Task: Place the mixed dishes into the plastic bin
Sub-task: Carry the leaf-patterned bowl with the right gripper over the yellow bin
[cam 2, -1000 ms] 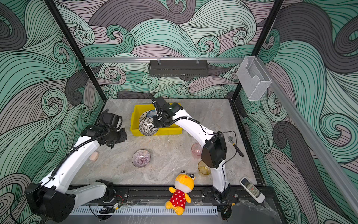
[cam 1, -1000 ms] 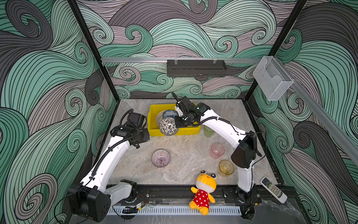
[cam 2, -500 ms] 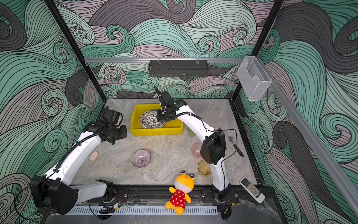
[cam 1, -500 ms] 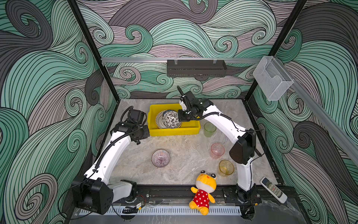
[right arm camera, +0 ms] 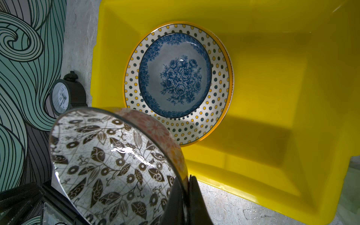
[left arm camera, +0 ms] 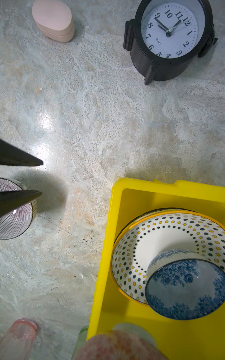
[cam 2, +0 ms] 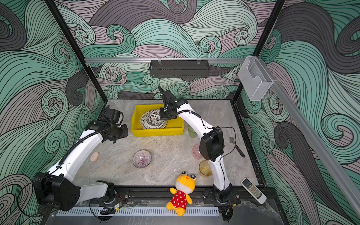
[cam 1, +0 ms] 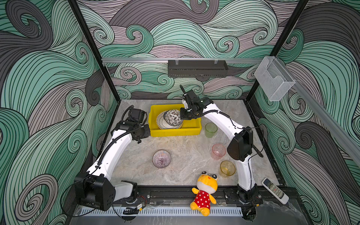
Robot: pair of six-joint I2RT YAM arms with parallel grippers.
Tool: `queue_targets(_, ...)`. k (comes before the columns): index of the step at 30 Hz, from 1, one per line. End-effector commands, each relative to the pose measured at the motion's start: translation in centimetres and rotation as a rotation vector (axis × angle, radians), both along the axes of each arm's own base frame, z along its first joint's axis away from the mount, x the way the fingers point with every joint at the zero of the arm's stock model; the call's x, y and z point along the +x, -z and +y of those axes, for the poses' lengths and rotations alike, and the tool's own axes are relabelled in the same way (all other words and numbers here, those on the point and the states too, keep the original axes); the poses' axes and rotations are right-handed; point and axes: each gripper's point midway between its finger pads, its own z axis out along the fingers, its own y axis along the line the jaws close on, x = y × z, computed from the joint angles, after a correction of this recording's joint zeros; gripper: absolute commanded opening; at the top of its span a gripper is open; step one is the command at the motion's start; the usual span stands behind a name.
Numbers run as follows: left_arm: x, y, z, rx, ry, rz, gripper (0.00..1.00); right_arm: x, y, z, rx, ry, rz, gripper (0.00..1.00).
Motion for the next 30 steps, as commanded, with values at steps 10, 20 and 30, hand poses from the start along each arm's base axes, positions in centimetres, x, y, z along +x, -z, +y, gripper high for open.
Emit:
queue_targets(10, 1.5, -0.9, -0.2, -0.02, 0.006, -0.026, 0.25, 3.2, 0.0, -0.4, 0.05, 0.065, -0.007, 0.0)
queue_targets(20, 2.1, -0.6, -0.3, -0.028, 0.01, -0.018, 0.25, 5.0, 1.1, -0.1, 0.075, 0.09, 0.005, 0.0)
queue_targets(30, 2.5, -0.2, -0.4, -0.028, 0.02, -0.007, 0.25, 6.1, 2.3, 0.3, 0.095, 0.1, 0.028, 0.0)
